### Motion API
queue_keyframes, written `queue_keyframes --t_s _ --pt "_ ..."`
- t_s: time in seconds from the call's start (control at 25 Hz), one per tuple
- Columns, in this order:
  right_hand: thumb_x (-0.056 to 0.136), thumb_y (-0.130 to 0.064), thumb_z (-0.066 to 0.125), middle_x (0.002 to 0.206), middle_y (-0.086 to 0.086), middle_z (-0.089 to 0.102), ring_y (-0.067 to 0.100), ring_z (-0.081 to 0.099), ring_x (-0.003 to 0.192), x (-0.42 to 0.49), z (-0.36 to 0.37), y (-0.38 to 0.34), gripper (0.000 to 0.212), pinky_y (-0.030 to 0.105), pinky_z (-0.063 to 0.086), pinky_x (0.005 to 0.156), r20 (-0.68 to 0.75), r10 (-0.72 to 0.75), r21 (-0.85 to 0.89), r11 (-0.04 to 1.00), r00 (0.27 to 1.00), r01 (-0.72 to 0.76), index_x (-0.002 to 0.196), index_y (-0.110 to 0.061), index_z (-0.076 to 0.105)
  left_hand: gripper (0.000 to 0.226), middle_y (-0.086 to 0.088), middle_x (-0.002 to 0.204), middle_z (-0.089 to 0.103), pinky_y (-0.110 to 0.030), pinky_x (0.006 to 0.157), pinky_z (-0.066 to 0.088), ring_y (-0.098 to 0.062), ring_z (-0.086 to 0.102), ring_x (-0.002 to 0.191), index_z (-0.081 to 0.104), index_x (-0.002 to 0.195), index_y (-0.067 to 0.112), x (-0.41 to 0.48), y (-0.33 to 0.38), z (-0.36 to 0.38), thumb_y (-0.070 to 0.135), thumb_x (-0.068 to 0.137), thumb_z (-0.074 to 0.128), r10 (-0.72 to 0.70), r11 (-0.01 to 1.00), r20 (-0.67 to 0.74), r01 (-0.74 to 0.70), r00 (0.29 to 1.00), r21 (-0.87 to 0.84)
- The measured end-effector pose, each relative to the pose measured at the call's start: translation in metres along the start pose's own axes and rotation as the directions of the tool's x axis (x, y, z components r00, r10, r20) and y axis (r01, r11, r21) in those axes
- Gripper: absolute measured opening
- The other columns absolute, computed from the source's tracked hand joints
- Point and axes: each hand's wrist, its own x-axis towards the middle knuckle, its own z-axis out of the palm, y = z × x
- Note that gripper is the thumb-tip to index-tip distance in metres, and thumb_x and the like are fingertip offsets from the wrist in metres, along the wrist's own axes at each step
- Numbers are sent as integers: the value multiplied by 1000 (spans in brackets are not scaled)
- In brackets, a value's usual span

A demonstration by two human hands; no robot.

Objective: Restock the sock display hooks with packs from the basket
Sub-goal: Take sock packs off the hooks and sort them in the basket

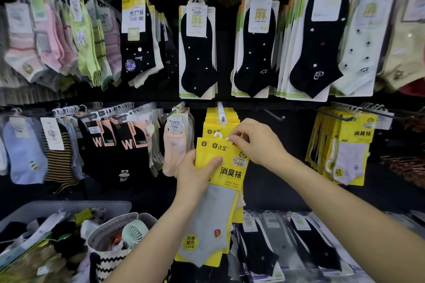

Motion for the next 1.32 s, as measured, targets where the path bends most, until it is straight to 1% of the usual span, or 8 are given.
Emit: queue_keyframes --t_s 0.12,0.24,0.48,0.6,0.8,0.96,1.16,1.32 --pt "92 -25 56 80 -12 57 4 52 71 9 2 3 12 24 42 65 -70 72 145 987 995 -62 84 -22 65 6 4 86 73 -23 67 56 -7 70 78 67 88 23 -1 -3 -2 22 82 70 -20 998 -13 20 1000 -56" --pt "91 -21 58 79 -8 62 2 53 69 31 -4 4 11 17 40 60 -136 182 273 952 974 -140 85 -18 67 14 8 82 73 -21 63 54 -7 69 75 69 83 29 0 -6 -16 19 89 61 11 998 -62 -14 998 -61" --pt "88 -22 59 78 -8 63 3 55 71 56 8 -1 12 16 40 57 -102 200 226 959 975 -173 80 -20 67 8 -11 93 72 -29 66 53 -23 69 82 64 91 11 9 -21 -68 18 90 61 -69 997 -229 58 971 -54" --pt "88 -22 61 79 -6 66 3 58 73 58 13 0 11 18 46 61 -119 205 228 958 971 -175 78 -22 66 7 -5 90 73 -23 62 52 -14 70 78 64 89 15 10 -16 -86 21 90 60 -27 1000 -250 23 968 -21" --pt "89 -21 60 80 -8 61 1 53 71 53 13 4 9 11 40 62 -114 140 147 981 984 -123 88 -15 66 7 -6 93 71 -35 72 54 -20 68 85 64 87 21 15 5 -97 26 90 60 94 995 -307 -80 947 57" --pt "89 -19 58 79 -10 61 0 52 70 39 3 -1 8 9 40 60 -243 163 299 950 956 -86 83 -20 65 8 13 74 71 -12 55 50 0 67 70 63 81 25 15 22 -89 24 88 62 140 985 -176 -120 974 124" --pt "86 -27 65 76 -14 64 -3 57 70 11 9 -23 5 8 42 63 -45 54 453 891 997 -28 82 -25 68 14 11 76 70 -18 61 54 0 67 69 63 79 30 10 22 -38 19 87 64 134 980 22 -135 991 146" --pt "86 -19 65 77 -10 64 6 58 74 10 -5 -8 9 26 48 71 -11 111 431 897 994 -95 78 -23 68 4 7 81 69 -16 61 51 2 65 69 61 90 20 9 12 -3 19 87 64 93 987 100 -105 991 125"
